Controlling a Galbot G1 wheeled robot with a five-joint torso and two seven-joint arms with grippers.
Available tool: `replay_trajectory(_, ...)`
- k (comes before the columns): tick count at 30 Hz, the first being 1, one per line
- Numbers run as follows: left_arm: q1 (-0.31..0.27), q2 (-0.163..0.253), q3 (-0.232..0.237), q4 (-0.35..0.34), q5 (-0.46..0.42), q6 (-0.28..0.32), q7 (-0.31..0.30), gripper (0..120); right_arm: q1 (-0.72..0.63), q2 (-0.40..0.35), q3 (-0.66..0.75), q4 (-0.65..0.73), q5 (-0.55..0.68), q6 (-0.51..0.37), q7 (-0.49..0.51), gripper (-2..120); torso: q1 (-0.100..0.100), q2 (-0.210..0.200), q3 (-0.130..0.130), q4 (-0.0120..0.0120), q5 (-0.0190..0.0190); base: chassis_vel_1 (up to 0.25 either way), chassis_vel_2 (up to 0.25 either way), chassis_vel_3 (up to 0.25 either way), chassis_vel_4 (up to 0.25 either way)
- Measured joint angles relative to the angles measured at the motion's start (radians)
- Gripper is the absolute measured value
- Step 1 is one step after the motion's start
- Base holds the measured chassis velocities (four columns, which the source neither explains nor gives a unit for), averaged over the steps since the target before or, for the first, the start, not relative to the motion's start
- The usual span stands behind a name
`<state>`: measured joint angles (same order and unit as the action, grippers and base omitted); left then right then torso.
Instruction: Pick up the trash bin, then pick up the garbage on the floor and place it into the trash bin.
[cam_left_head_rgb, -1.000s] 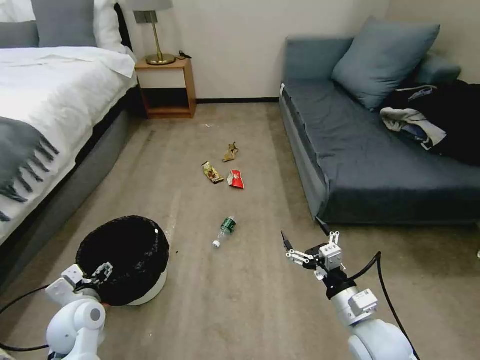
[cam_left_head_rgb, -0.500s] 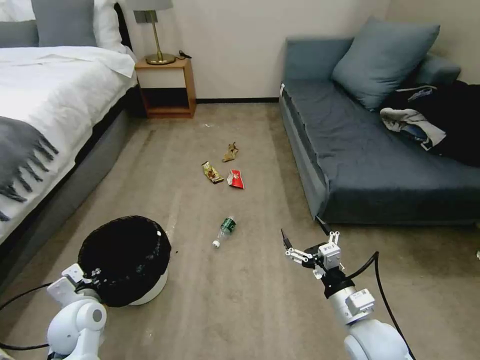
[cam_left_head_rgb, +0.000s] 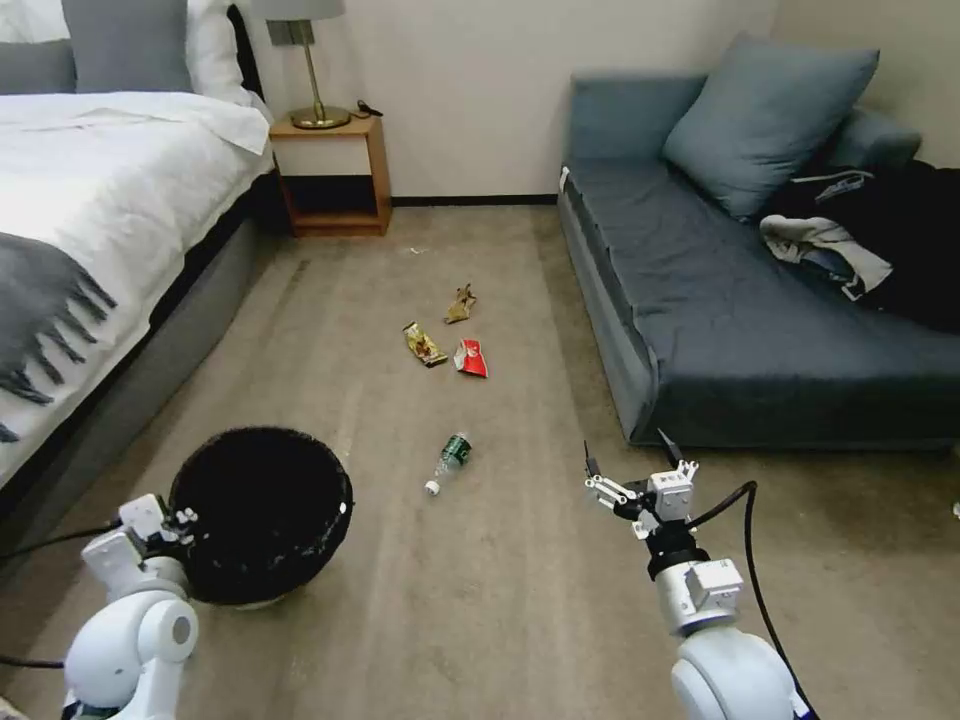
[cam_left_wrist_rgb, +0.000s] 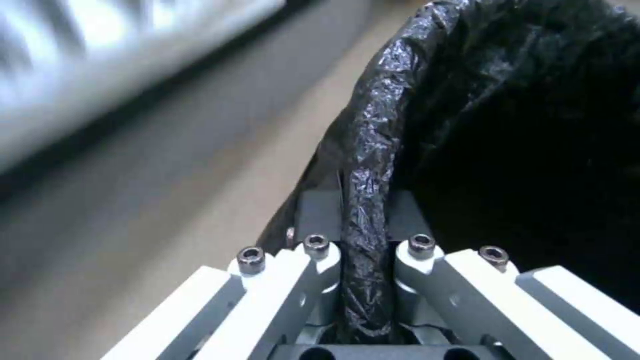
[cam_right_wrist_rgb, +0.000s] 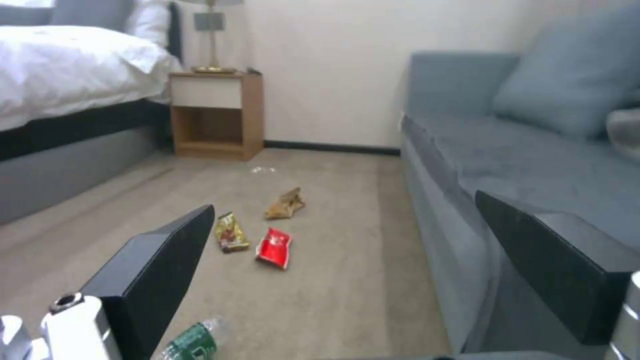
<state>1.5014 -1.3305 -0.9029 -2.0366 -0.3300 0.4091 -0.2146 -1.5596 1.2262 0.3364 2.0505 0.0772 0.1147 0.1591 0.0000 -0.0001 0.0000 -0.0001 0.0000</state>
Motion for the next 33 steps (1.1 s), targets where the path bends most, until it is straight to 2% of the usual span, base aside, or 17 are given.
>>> replay_trajectory(3, 0.021, 0.008, -0.01, -0.019, 0.126, -0.068, 0.095, 5, -0.002, 0.007, 0.009, -0.023, -0.035, 0.054, -0.057, 100, 0.0, 0.0, 0.0, 0.0001, 0.0, 0.0, 0.0, 0.0, 0.0)
replay_trajectory(8, 0.035, 0.001, -0.012, -0.017, 0.206, -0.113, 0.155, 5, 0.001, 0.017, 0.012, -0.052, -0.038, 0.132, -0.099, 100, 0.0, 0.0, 0.0, 0.0, 0.0, 0.0, 0.0, 0.0, 0.0)
replay_trajectory(16, 0.035, -0.016, 0.0, 0.002, 0.233, -0.115, 0.188, 5, 0.006, 0.023, 0.017, -0.083, -0.035, 0.158, -0.099, 100, 0.0, 0.0, 0.0, 0.0001, -0.0001, 0.0, 0.0, 0.0, 0.0)
replay_trajectory(33, 0.028, -0.025, 0.0, 0.011, 0.23, -0.102, 0.194, 5, 0.013, 0.049, 0.024, -0.115, -0.032, 0.172, -0.082, 100, 0.0, 0.0, 0.0, 0.0, 0.0, 0.0, 0.0, 0.0, 0.0)
